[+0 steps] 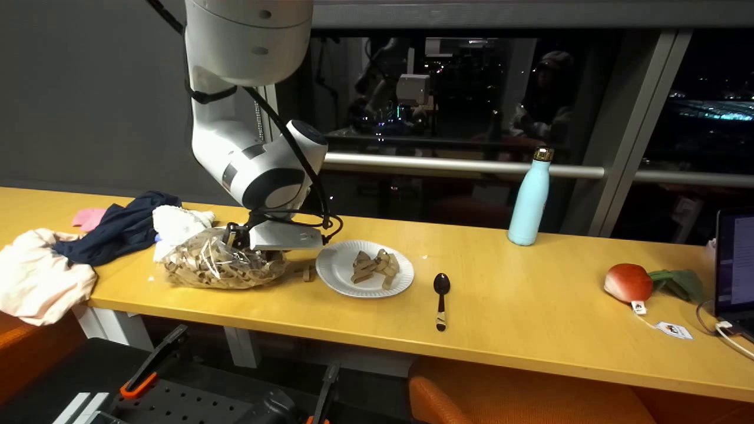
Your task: Remove the rubber bands from the plastic bag and put them on the plate on the right
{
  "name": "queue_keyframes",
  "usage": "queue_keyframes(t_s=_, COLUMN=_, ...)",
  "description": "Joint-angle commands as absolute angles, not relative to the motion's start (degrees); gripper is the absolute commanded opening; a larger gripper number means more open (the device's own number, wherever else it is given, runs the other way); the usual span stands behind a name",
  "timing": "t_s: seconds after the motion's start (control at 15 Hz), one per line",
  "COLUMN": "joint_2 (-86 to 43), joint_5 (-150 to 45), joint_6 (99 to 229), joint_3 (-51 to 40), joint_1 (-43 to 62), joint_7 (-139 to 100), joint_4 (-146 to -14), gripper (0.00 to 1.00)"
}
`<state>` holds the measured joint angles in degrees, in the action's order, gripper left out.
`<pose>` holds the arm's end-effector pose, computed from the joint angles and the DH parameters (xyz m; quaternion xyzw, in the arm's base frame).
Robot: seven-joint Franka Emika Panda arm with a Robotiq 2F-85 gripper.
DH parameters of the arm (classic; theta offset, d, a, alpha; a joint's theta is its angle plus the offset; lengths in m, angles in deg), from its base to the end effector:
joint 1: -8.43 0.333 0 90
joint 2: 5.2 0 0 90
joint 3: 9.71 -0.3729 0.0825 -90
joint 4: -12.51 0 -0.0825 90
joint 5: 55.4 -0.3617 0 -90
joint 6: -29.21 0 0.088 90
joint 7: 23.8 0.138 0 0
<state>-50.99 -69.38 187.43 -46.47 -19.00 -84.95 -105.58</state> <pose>0.6037 0.0821 0.1449 -0.8813 -0.3923 -0.1170 0.2362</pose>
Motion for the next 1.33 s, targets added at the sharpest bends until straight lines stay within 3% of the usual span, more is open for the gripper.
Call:
queue_keyframes(t_s=0.0, joint_2=-52.5, joint_5=-70.5, joint_6=184.6, joint_3=-46.4, joint_1=-19.1, joint_7=-85.8, joint_4=-103.3, gripper=0.51)
queue_keyframes(t_s=0.47, joint_2=-51.7, joint_5=-71.4, joint_6=183.0, joint_3=-46.7, joint_1=-19.8, joint_7=-86.1, joint_4=-103.5, gripper=0.01)
queue_keyframes(t_s=1.27, joint_2=-42.4, joint_5=-75.7, joint_6=176.2, joint_3=-43.3, joint_1=-17.0, joint_7=-79.0, joint_4=-107.1, gripper=0.01)
